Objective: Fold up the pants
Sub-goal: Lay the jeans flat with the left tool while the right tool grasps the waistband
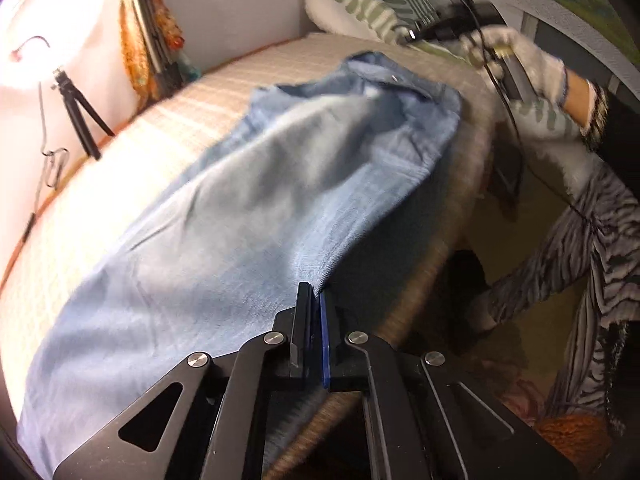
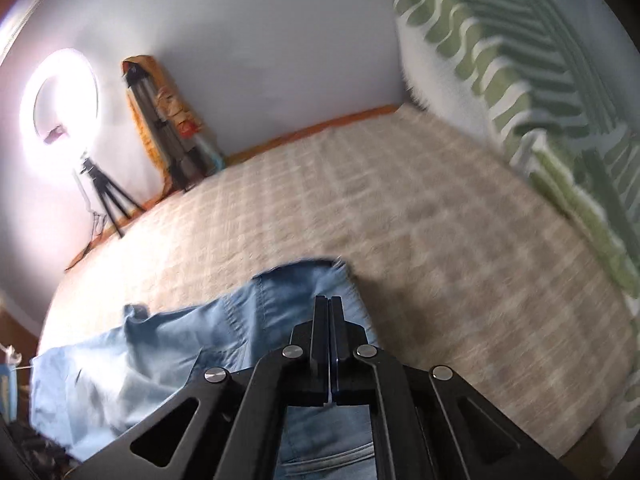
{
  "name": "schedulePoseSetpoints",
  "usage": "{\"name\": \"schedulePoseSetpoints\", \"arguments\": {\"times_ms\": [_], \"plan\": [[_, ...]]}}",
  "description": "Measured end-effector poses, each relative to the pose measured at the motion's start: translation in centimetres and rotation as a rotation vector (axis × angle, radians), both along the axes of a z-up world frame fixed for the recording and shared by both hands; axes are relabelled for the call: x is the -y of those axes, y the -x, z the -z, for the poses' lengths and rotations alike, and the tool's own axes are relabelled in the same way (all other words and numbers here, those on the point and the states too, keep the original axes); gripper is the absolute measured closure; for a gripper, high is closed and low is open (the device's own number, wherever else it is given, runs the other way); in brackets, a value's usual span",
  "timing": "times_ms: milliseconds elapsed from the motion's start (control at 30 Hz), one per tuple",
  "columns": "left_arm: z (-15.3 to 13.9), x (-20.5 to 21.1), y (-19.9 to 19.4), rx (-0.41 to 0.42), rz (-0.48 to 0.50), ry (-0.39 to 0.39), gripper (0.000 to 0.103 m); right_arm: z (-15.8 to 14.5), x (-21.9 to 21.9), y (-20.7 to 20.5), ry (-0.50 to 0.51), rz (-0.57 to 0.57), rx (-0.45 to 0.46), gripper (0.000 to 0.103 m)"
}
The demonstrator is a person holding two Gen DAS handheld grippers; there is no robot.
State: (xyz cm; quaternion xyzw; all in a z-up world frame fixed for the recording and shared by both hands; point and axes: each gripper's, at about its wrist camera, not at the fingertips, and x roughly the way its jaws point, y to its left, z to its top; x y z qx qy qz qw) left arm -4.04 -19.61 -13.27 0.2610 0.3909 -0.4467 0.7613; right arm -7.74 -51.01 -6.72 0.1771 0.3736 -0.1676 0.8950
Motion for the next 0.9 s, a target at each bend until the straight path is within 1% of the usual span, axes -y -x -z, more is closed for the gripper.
{"name": "schedulePoseSetpoints", "arguments": {"times_ms": [33, 67, 100, 133, 167, 200, 233, 267, 300, 333, 400, 467, 500, 567, 633, 667, 733, 767, 800, 833, 867, 900], "plan": [[0.7, 0.1, 0.2, -0.007, 0.005, -0.016, 0.101, -0.3, -0.3, -0.2, 0.044, -0.008, -0.007, 0.103], [1.3, 0.2, 0.3, -0.010, 0.006, -0.028, 0.101, -0.4, -0.7, -0.6, 0.066, -0.035, -0.011, 0.101], [1.7, 0.2, 0.3, -0.017, 0.006, -0.033, 0.101, -0.6, -0.9, -1.0, 0.050, -0.074, -0.007, 0.099], [2.2, 0.1, 0.3, -0.031, -0.001, -0.028, 0.101, -0.6, -1.5, -1.6, 0.020, -0.135, -0.004, 0.091], [2.2, 0.1, 0.4, -0.032, -0.007, -0.023, 0.101, -0.5, -2.0, -2.3, 0.024, -0.178, -0.010, 0.079], [2.3, 0.1, 0.4, -0.030, -0.012, -0.017, 0.101, -0.4, -2.4, -3.0, 0.064, -0.190, -0.021, 0.058], [2.2, 0.0, 0.5, -0.026, -0.013, -0.015, 0.101, -0.3, -2.6, -3.5, 0.102, -0.187, -0.030, 0.047], [2.2, 0.0, 0.6, -0.023, -0.013, -0.015, 0.101, 0.0, -2.4, -4.1, 0.123, -0.181, -0.041, 0.045], [2.2, 0.1, 0.7, -0.017, -0.012, -0.019, 0.101, 0.2, -2.0, -4.6, 0.121, -0.178, -0.047, 0.042], [2.2, 0.1, 0.7, -0.014, -0.011, -0.022, 0.101, 0.6, -1.0, -5.2, 0.090, -0.178, -0.048, 0.036], [2.2, 0.2, 0.8, -0.014, -0.014, -0.024, 0.101, 1.5, 1.3, -6.3, 0.019, -0.166, -0.044, 0.031], [2.3, 0.1, 0.7, -0.025, -0.019, -0.017, 0.101, 2.8, 3.2, -7.3, -0.062, -0.163, -0.048, 0.029], [2.3, 0.0, 0.5, -0.033, -0.020, -0.014, 0.101, 3.7, 4.0, -7.9, -0.114, -0.183, -0.052, 0.026], [2.3, -0.1, 0.4, -0.045, -0.023, -0.012, 0.100, 5.3, 4.7, -9.0, -0.183, -0.227, -0.069, 0.021], [2.4, 0.0, 0.4, -0.043, -0.018, -0.019, 0.100, 6.5, 5.2, -9.6, -0.216, -0.238, -0.066, 0.016], [2.4, 0.1, 0.4, -0.041, -0.016, -0.023, 0.100, 6.7, 5.4, -9.6, -0.243, -0.242, -0.048, 0.017], [2.4, 0.1, 0.3, -0.045, -0.019, -0.023, 0.100, 6.8, 5.2, -9.4, -0.293, -0.287, -0.028, 0.042], [2.4, 0.1, 0.3, -0.047, -0.021, -0.023, 0.100, 6.9, 5.1, -9.4, -0.320, -0.308, -0.028, 0.042], [2.4, 0.1, 0.2, -0.049, -0.020, -0.023, 0.100, 6.8, 4.9, -9.2, -0.320, -0.316, -0.030, 0.051], [2.4, 0.1, 0.1, -0.050, -0.019, -0.023, 0.100, 6.9, 4.5, -8.9, -0.326, -0.334, -0.033, 0.066], [2.4, 0.1, 0.1, -0.049, -0.018, -0.024, 0.100, 6.9, 4.3, -8.6, -0.340, -0.338, -0.034, 0.071], [2.4, 0.1, 0.1, -0.047, -0.017, -0.024, 0.100, 6.6, 3.9, -8.1, -0.339, -0.323, -0.034, 0.079]]}}
